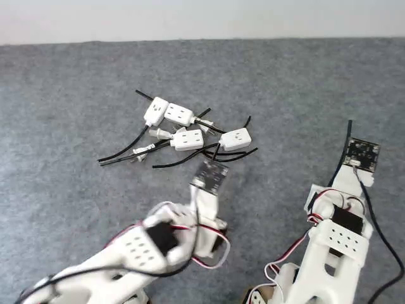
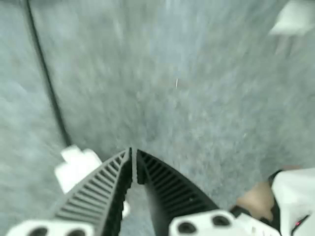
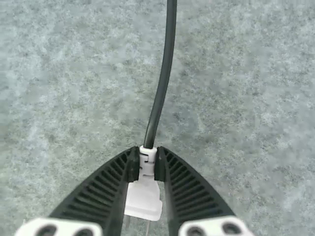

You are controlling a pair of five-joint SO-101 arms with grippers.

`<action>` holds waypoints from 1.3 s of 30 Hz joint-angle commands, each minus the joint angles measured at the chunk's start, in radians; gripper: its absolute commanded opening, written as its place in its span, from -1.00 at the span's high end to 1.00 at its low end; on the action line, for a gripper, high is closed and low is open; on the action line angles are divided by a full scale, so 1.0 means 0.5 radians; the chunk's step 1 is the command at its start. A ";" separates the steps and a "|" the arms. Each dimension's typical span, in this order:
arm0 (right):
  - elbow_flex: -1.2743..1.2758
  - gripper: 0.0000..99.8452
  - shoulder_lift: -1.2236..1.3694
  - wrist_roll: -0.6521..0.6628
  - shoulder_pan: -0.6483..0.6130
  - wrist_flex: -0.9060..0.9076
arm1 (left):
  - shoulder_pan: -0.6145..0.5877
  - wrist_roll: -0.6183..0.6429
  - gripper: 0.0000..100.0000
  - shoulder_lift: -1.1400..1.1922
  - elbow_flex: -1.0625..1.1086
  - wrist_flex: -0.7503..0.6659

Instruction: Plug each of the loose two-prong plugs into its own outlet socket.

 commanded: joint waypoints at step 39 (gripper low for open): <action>-0.786 0.98 -0.499 0.301 -2.239 0.950 | -0.819 -0.678 0.97 0.402 0.072 -0.135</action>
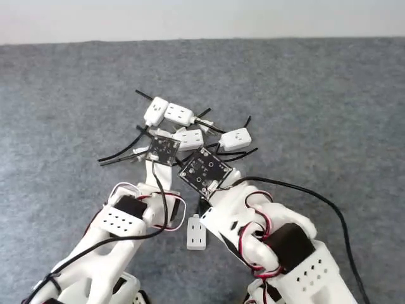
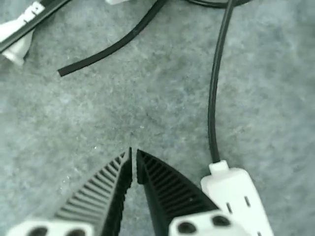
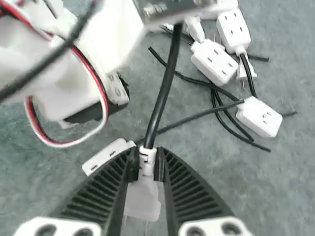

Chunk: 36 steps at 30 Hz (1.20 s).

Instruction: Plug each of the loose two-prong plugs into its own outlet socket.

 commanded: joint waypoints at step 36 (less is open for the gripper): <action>0.101 0.98 -0.422 -0.021 -0.091 -0.124 | 0.104 -0.187 0.97 -0.043 -0.014 0.018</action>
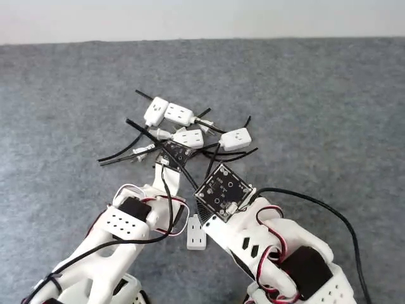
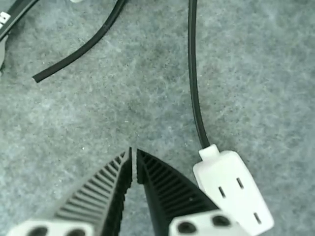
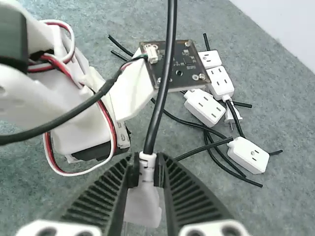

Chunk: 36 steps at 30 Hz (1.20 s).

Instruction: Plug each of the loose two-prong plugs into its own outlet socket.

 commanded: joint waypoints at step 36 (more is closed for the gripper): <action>0.442 0.98 -0.014 -0.377 0.287 -0.618 | 0.224 -0.331 0.97 -0.055 0.008 0.009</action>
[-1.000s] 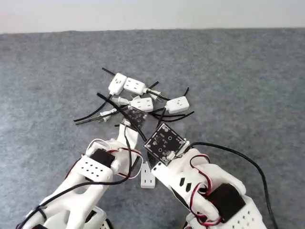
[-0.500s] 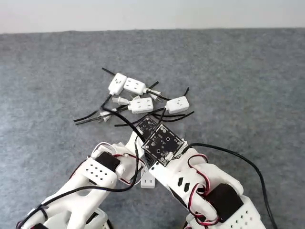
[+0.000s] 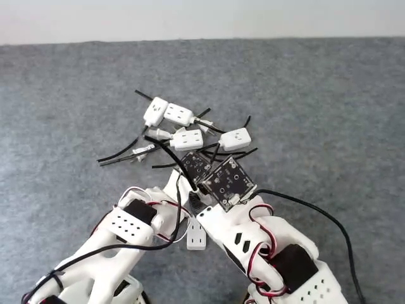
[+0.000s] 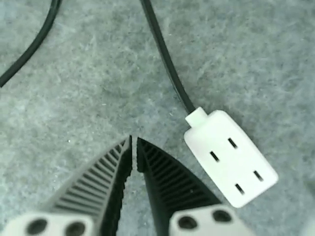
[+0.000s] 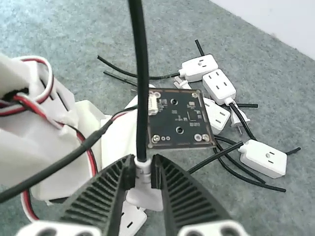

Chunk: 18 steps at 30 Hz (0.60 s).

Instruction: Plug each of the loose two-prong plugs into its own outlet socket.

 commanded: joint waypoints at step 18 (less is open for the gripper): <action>0.034 0.98 0.014 -0.172 0.247 -0.106 | -0.163 0.304 0.97 -0.058 -0.011 -0.203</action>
